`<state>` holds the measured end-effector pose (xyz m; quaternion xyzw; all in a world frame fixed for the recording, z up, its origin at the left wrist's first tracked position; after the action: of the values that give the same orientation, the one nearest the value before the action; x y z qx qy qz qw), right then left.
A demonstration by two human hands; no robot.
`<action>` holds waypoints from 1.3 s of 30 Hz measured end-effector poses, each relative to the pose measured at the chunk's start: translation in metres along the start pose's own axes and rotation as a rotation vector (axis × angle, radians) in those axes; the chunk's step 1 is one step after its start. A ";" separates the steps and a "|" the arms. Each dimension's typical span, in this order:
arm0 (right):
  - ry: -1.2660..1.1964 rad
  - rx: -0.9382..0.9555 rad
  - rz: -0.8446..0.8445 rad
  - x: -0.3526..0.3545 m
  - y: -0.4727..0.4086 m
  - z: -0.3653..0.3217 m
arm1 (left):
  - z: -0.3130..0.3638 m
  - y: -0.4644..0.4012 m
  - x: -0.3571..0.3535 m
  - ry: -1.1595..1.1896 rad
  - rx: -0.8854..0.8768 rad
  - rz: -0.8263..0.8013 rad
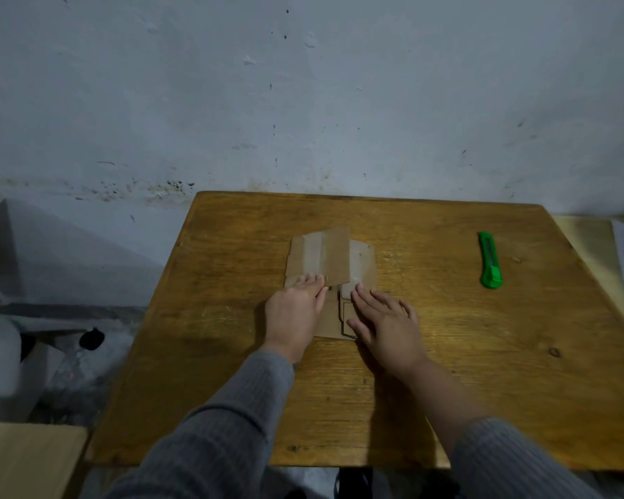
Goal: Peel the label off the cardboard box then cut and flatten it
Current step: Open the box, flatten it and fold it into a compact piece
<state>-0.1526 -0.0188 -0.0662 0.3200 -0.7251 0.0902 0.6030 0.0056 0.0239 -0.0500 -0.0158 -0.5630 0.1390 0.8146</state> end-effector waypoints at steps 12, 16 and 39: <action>-0.087 0.017 0.055 0.005 -0.007 0.007 | 0.011 -0.005 -0.010 -0.288 0.024 -0.317; 0.024 0.076 0.016 0.018 -0.012 0.006 | 0.011 -0.001 -0.012 -0.304 0.040 -0.369; -0.064 0.053 -0.488 0.026 -0.045 -0.012 | -0.018 -0.007 0.012 -0.102 -0.143 -0.169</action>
<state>-0.1182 -0.0572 -0.0501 0.5043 -0.6425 -0.0493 0.5749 0.0277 0.0227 -0.0448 -0.0189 -0.6116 0.0299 0.7904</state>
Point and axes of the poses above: each hand's wrist, its own y-axis away from the middle knuckle, its own x-axis out of the back of the hand, z = x × y, the point moved 4 cm from there along -y, towards the middle knuckle, and after that the axes turned 11 degrees about -z, right-handed, at the moved point
